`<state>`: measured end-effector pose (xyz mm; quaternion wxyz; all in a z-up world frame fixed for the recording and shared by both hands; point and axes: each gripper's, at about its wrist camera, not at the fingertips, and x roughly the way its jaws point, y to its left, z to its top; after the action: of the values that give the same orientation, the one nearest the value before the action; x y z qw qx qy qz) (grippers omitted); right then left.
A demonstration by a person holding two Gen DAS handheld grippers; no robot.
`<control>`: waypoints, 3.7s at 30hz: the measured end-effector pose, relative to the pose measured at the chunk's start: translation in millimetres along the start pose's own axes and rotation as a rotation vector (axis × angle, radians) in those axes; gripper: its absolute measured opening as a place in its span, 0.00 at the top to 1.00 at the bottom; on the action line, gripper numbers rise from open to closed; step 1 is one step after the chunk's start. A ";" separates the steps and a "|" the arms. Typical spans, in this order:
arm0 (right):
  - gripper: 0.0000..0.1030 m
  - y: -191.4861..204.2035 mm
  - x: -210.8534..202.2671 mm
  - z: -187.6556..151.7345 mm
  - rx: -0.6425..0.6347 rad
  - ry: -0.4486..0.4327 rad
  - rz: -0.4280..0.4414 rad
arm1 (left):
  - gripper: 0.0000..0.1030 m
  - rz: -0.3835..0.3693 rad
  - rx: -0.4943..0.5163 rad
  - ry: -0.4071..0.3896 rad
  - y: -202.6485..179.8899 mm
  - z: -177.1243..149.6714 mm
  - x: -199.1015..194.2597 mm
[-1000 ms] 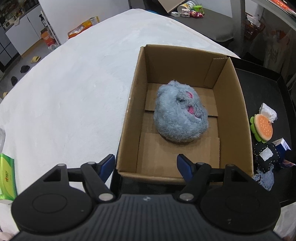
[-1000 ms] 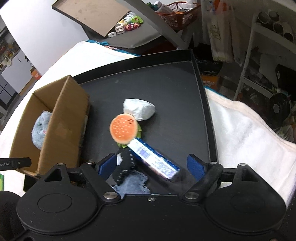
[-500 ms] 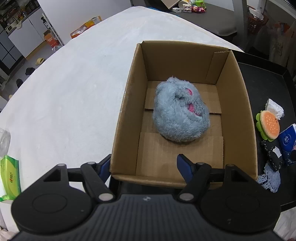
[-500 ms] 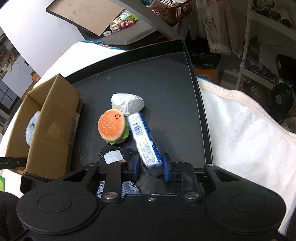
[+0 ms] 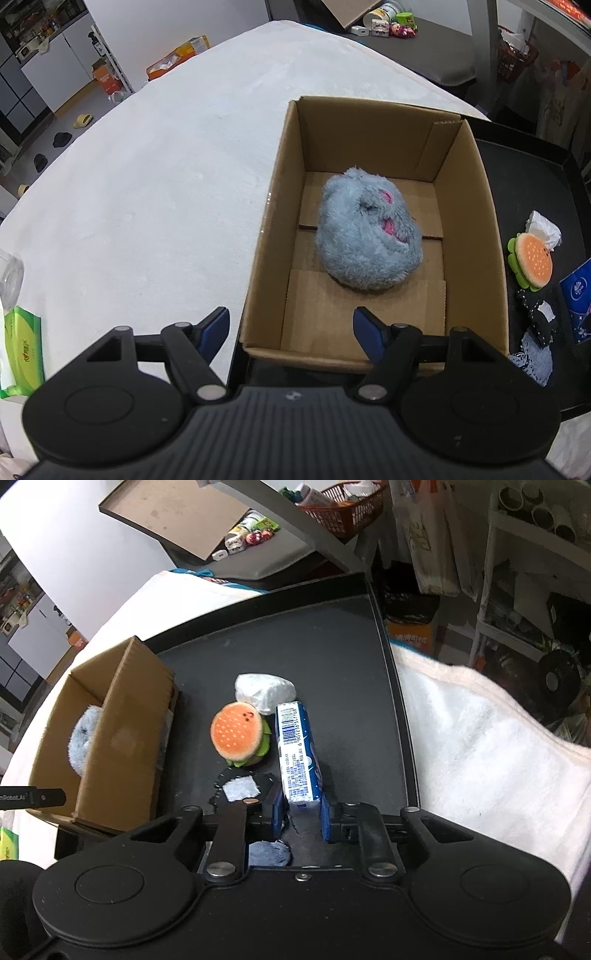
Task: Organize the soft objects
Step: 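Carry the milk carton with the right gripper into the box beside the plush, then move the right gripper to the black-and-denim plush and grasp it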
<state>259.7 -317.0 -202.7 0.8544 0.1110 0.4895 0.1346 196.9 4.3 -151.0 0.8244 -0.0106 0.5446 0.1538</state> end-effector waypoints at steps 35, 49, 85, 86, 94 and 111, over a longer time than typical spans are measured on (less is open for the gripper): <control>0.81 112.6 -18.8 53.5 -0.143 -0.057 0.014 | 0.33 -0.127 -0.091 -0.028 40.5 12.2 16.5; 0.81 164.8 3.2 65.9 -0.202 -0.043 0.029 | 0.65 -0.188 -0.130 -0.012 48.1 7.9 33.0; 0.34 155.2 -4.2 55.9 -0.159 -0.088 0.026 | 0.65 -0.197 -0.135 -0.010 45.7 11.3 31.1; 0.33 151.1 -5.7 54.7 -0.152 -0.088 0.028 | 0.62 -0.197 -0.133 -0.015 45.0 11.4 29.4; 0.17 119.7 -18.7 44.4 -0.126 -0.110 0.020 | 0.43 -0.166 -0.129 -0.041 40.9 11.4 20.7; 0.12 72.6 0.8 10.6 -0.098 -0.004 -0.014 | 0.35 -0.116 -0.081 0.002 27.9 2.8 20.2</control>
<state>260.5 -249.2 -174.7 0.8607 0.0657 0.4814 0.1523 199.3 36.2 -163.9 0.8302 -0.0754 0.5374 0.1277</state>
